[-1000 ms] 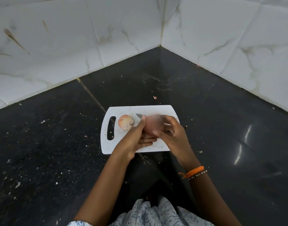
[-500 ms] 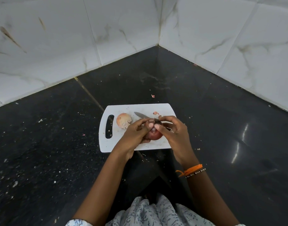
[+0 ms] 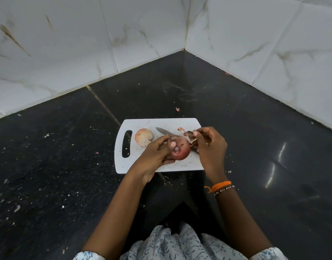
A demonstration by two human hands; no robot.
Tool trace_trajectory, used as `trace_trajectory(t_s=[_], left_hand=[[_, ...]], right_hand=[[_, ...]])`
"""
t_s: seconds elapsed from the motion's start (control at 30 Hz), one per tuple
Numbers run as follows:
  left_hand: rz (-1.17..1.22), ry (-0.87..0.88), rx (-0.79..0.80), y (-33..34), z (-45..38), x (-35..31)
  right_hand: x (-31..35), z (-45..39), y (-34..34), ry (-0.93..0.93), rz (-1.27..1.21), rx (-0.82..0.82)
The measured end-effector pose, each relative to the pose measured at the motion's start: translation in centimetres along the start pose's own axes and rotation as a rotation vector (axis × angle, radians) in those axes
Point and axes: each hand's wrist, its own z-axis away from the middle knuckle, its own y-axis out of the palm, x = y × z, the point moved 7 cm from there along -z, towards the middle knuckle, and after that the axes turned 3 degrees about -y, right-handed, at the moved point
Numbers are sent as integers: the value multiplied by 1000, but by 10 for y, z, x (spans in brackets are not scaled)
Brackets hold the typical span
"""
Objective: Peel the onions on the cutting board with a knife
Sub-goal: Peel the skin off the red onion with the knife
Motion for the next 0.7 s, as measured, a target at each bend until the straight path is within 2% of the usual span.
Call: trace_trajectory(t_s=[0.1,0.17,0.23,0.33,0.4,0.5,0.7], left_hand=[[137,7,42,2,0,-3],[241,-5,32,1,-1,-4],[325,-30,1,1,-2,-1],[362,-47,-72,-1,-4,2],[332,-35,-104,-3,-6,4],[245,-18,-143,-5,-7,4],[210,12,-257,-10,-7,-1]], right_hand=[[-13,-9,0,79,22,42],[-16,-10,8,62,145,165],[-12,-6,13,31,209,219],[3,5,17,-3,40,194],[10,13,25,0,-99,262],[14,20,35,-1,-161,394],[10,23,35,68,-326,424]])
